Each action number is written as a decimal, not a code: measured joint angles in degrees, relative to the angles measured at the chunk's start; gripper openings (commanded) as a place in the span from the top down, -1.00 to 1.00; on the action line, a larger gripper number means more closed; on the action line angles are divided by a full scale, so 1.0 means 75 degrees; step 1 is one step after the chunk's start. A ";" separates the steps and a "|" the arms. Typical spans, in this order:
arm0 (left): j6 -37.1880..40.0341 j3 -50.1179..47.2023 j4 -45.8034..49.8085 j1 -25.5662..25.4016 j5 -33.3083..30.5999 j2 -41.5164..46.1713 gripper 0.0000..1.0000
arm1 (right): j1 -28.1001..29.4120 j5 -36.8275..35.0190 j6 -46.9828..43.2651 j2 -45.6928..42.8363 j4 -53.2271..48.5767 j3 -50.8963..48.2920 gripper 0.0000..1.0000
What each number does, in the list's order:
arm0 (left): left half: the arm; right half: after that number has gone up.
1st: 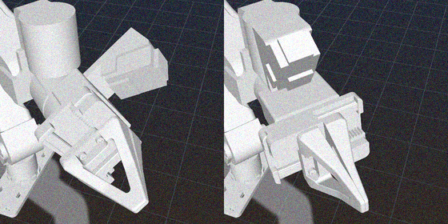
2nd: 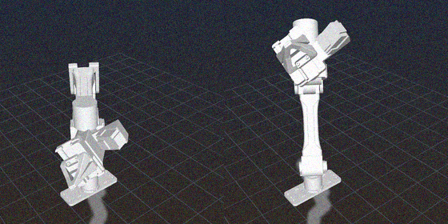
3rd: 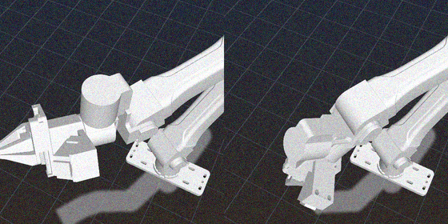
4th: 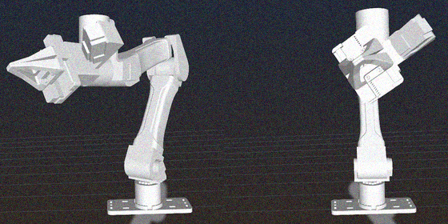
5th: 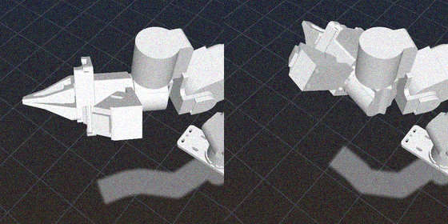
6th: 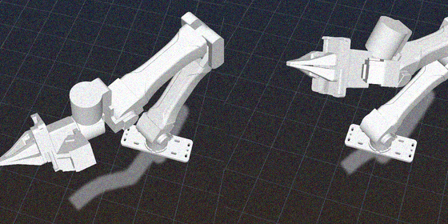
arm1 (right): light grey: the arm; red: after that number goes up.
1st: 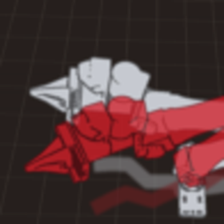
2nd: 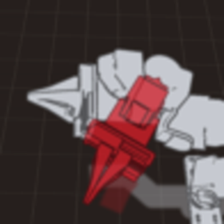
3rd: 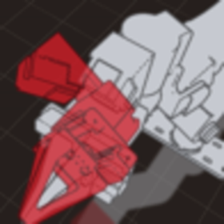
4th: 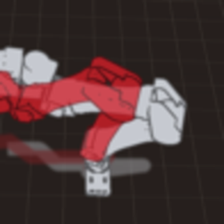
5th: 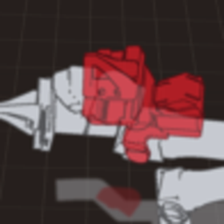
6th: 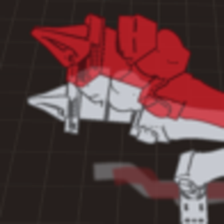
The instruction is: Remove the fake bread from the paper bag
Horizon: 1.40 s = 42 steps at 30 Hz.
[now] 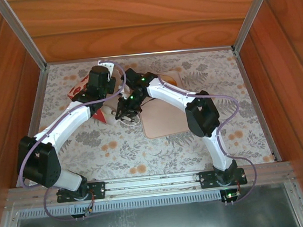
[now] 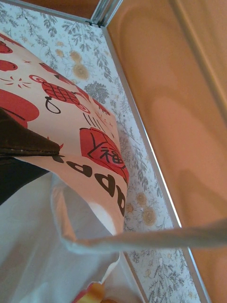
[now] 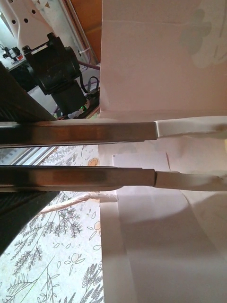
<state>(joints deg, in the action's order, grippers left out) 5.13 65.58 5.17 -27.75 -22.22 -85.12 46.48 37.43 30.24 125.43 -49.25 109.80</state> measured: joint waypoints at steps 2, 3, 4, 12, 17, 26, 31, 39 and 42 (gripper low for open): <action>0.0000 0.0000 0.0000 0.0000 -0.0020 0.0000 1.00 | 0.0003 -0.0047 0.0003 -0.0009 0.0012 -0.0012 0.73; 0.0003 0.0000 0.0000 0.0000 -0.0038 0.0000 1.00 | 0.0000 -0.0073 0.0006 -0.0038 0.0044 -0.0052 0.77; 0.0003 0.0000 0.0000 0.0000 -0.0058 0.0000 1.00 | 0.0000 -0.0117 0.0006 -0.0085 0.0064 -0.0102 0.84; -0.0015 0.0000 -0.0015 0.0003 -0.0341 0.0000 1.00 | -0.0012 -0.0507 0.0052 -0.0775 0.0184 -0.0542 1.00; -0.0087 0.0000 -0.0067 0.0050 -0.0478 0.0000 1.00 | -0.0108 -0.0685 0.0137 -0.1361 0.0227 -0.0979 1.00; -0.0192 0.0000 -0.0117 0.0064 -0.0691 0.0000 1.00 | -0.0204 -0.0898 0.0204 -0.1912 0.0289 -0.1562 1.00; -0.0315 0.0000 -0.0119 0.0064 -0.0764 0.0000 1.00 | -0.0201 -0.1023 0.0201 -0.2180 0.0277 -0.1719 1.00; -0.0376 0.0000 -0.0134 0.0090 -0.0836 0.0006 1.00 | -0.0210 -0.1381 0.0198 -0.2841 0.0175 -0.1923 1.00; -0.0405 0.0000 -0.0166 0.0108 -0.0860 0.0006 1.00 | -0.0216 -0.1545 0.0198 -0.3025 0.0076 -0.1982 1.00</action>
<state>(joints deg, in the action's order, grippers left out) 2.09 65.58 3.92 -26.94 -28.67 -85.08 44.86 25.85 31.73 102.74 -48.69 94.94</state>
